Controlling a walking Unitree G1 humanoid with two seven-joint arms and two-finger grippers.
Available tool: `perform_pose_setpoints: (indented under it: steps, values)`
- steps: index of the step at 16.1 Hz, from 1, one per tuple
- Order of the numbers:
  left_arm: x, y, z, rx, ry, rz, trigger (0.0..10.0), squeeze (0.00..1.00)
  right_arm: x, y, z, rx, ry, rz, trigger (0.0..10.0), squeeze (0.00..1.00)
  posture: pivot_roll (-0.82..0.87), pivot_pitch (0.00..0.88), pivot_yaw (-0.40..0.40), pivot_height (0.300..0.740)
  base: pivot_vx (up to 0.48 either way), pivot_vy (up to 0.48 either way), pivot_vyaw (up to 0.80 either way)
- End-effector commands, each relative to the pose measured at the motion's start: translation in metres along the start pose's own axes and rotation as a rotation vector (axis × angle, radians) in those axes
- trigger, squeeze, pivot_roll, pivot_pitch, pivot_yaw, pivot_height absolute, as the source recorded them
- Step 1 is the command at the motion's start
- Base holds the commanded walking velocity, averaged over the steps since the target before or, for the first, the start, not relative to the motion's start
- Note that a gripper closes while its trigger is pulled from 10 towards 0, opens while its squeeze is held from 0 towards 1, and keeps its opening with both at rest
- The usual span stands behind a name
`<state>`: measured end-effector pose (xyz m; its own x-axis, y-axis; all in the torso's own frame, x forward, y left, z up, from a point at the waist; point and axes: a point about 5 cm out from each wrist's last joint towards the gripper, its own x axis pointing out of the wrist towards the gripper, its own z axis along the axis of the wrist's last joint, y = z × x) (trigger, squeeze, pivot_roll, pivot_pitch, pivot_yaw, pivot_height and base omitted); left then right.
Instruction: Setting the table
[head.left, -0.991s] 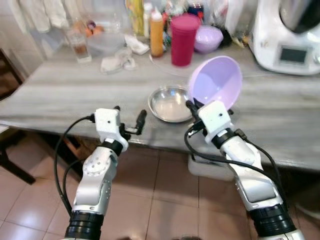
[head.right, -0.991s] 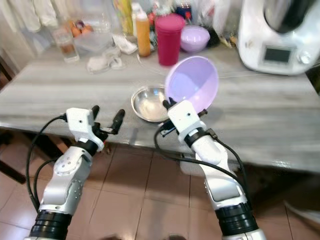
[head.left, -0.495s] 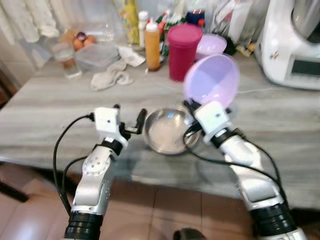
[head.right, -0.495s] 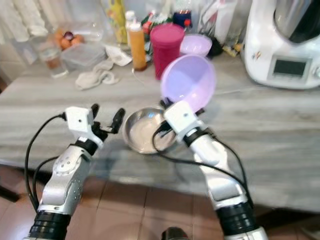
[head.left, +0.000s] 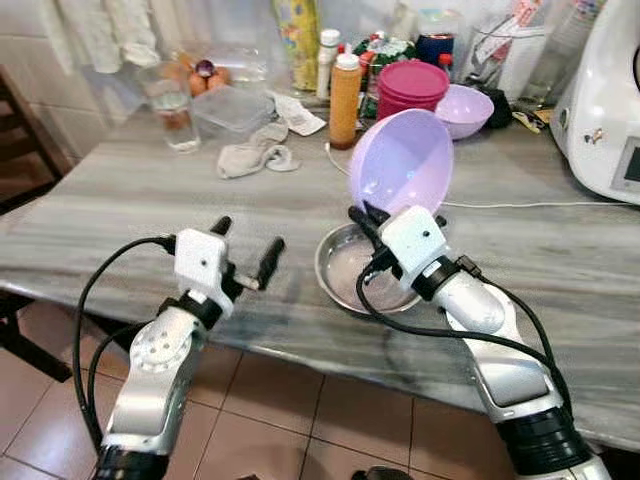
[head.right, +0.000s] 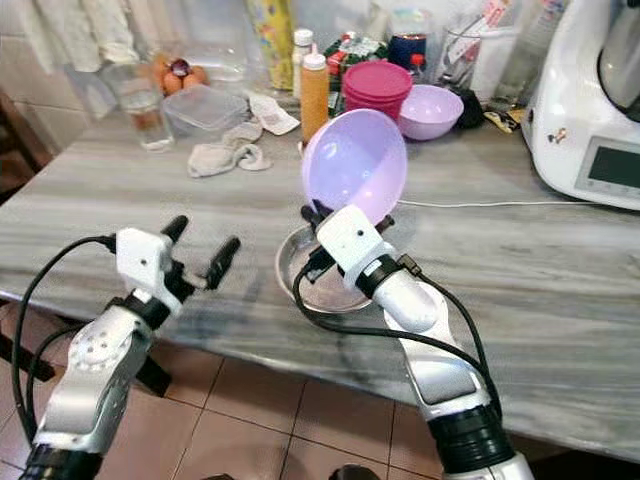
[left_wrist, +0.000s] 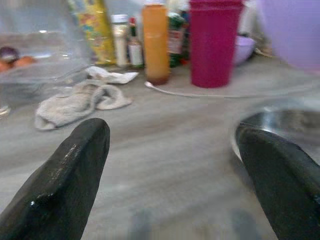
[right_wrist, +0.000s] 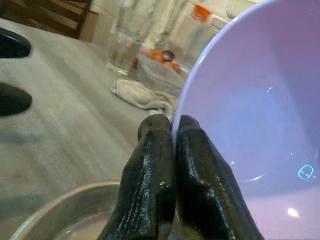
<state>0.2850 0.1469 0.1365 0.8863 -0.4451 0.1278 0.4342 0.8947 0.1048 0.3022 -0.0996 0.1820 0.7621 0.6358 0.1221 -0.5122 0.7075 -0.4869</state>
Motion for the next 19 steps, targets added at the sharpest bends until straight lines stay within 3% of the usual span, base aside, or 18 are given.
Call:
perform_pose_setpoints:
  steps: [1,8,9,13,19]
  values:
    - [-0.003,-0.004,0.003,0.047,-0.005,-0.065,10.0,0.0,0.003,-0.003,0.01,-0.012,-0.039,0.061,10.0,0.0,-0.22,0.13,0.013,0.74,0.0,0.0,0.0]
    - [-0.009,-0.016,0.006,0.077,-0.022,-0.199,10.0,0.0,0.021,0.0,0.009,0.044,-0.005,0.376,10.0,0.0,-0.2,0.132,0.005,0.74,0.0,0.0,0.0]
    - [-0.009,-0.02,0.008,0.092,-0.028,-0.222,10.0,0.0,0.023,0.002,0.004,0.09,0.023,0.426,10.0,0.0,-0.2,0.133,0.002,0.74,0.0,0.0,0.0]
    - [-0.011,-0.014,0.008,0.122,-0.022,-0.222,10.0,0.0,0.023,-0.006,-0.007,0.054,0.072,0.495,10.0,0.0,-0.2,0.135,0.002,0.74,0.0,0.0,0.0]
    - [-0.017,-0.004,0.005,0.141,0.008,-0.215,10.0,0.0,0.034,-0.008,-0.002,-0.032,0.06,0.622,10.0,0.0,-0.19,0.14,-0.002,0.74,0.0,0.0,0.0]
